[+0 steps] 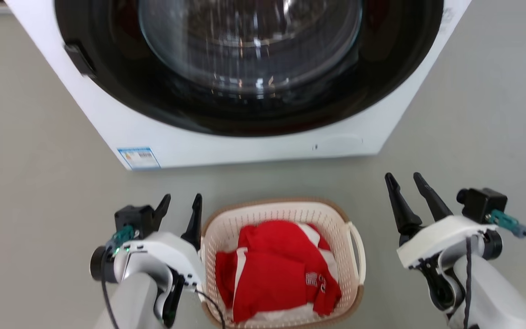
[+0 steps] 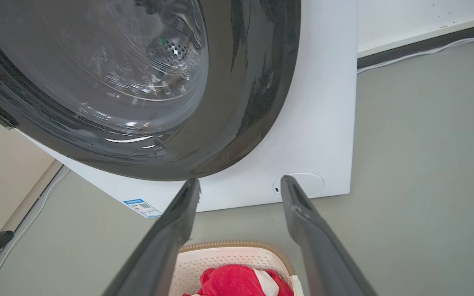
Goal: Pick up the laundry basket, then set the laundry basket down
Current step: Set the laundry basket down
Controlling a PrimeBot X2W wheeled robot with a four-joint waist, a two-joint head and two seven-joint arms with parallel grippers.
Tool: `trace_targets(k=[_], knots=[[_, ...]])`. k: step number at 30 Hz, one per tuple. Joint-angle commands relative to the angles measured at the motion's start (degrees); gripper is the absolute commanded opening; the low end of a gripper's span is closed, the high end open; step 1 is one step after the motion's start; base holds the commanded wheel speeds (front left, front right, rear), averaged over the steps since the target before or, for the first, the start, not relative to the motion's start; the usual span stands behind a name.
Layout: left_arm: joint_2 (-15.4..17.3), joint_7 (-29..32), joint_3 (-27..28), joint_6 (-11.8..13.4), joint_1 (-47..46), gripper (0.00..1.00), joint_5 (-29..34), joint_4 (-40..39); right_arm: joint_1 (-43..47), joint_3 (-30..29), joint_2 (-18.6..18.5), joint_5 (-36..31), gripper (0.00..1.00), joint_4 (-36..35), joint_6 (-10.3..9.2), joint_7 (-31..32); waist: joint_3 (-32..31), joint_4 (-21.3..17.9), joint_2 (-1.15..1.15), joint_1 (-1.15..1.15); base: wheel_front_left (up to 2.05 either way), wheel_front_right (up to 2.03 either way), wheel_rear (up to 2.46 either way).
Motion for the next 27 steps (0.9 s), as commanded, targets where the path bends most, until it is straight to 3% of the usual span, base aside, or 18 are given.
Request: trace_targets(k=[1, 10, 18, 27], knots=[[1.0, -0.4, 2.3, -0.7, 1.6, 1.0, 1.1, -2.8, 2.4, -0.6, 0.4, -2.1, 1.0, -2.8, 0.36, -0.8, -3.6, 0.5, 0.0, 0.0, 0.0, 0.0, 0.0], [0.7, -0.4, 7.2, -1.5, 10.8, 1.0, 5.8, -16.3, 10.1, -7.2, 2.6, -10.0, 1.0, -12.2, 0.36, -0.8, -10.2, 0.6, 0.0, 0.0, 0.0, 0.0, 0.0], [0.6, -0.4, 7.9, -2.5, 15.4, 1.0, 6.0, -23.6, 13.4, -9.7, 3.8, -14.6, 1.0, -17.5, 0.36, -0.8, -13.3, 0.1, 0.0, 0.0, 0.0, 0.0, 0.0], [0.5, -0.4, 7.4, -0.6, 17.8, 1.0, 11.2, -29.4, 15.2, -13.9, 4.5, -18.1, 1.0, -20.1, 0.36, -0.8, -14.0, 0.3, 0.0, 0.0, 0.0, 0.0, 0.0]])
